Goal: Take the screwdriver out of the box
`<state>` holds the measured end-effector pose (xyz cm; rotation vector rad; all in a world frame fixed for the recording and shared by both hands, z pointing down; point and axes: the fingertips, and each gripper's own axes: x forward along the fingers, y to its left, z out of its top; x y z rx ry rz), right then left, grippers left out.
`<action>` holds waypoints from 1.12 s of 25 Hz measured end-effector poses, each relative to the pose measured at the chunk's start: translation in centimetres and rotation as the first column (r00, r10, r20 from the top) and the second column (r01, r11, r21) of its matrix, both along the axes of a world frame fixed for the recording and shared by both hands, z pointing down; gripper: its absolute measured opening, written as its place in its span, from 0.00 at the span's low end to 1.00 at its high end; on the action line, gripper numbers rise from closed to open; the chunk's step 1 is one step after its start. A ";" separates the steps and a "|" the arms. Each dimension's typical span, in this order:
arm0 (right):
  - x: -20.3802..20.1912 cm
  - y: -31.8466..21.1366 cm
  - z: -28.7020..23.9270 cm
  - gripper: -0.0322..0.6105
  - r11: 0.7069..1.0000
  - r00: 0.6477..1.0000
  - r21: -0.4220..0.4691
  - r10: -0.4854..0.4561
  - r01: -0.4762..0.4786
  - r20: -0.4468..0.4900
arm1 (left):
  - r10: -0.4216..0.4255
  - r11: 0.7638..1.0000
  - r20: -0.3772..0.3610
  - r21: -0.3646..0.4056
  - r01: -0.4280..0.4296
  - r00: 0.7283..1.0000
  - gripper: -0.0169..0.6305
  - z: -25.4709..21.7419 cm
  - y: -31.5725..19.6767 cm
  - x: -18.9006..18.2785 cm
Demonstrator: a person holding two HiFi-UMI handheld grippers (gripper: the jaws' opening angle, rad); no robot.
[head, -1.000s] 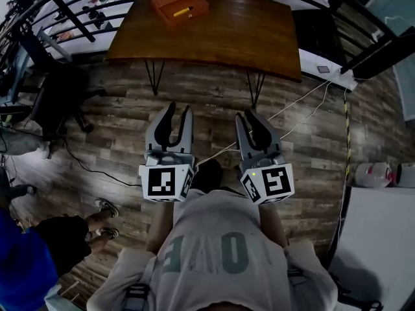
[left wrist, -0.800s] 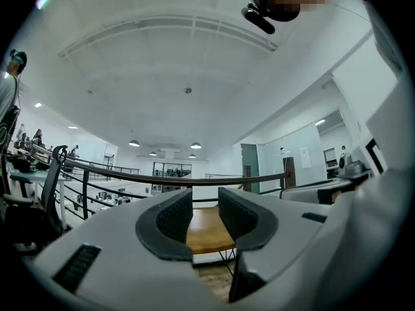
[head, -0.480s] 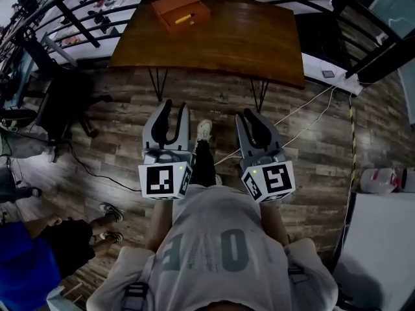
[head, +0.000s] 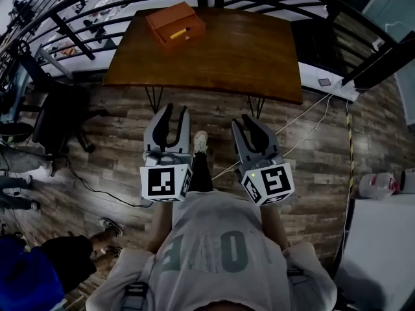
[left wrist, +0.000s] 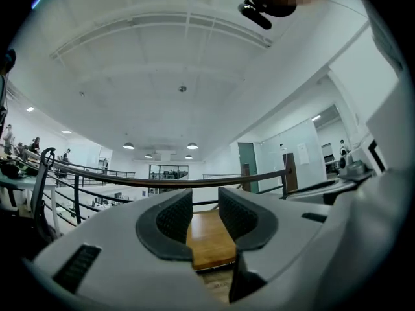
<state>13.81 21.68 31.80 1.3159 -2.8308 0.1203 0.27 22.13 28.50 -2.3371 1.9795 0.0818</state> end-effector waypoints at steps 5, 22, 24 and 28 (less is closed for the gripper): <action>-1.4 -3.6 0.8 0.19 1.000 1.000 -0.016 0.002 -0.002 -0.014 | 0.016 1.000 -0.015 0.006 -0.015 1.000 0.22 0.3 -3.7 -1.0; -11.0 -24.8 -2.6 0.24 1.000 0.995 0.030 -0.008 0.011 -0.097 | 0.059 0.998 -0.031 0.009 -0.059 0.998 0.22 -1.7 -25.1 -9.0; -12.1 -27.2 -2.9 0.24 1.000 0.996 0.029 0.000 0.003 -0.091 | 0.066 0.998 -0.029 0.025 -0.066 0.997 0.22 -2.3 -27.8 -10.0; -13.5 -31.7 -3.1 0.24 1.000 0.997 0.021 0.020 -0.019 -0.081 | 0.090 0.995 -0.022 0.031 -0.090 0.996 0.22 -3.2 -32.9 -11.4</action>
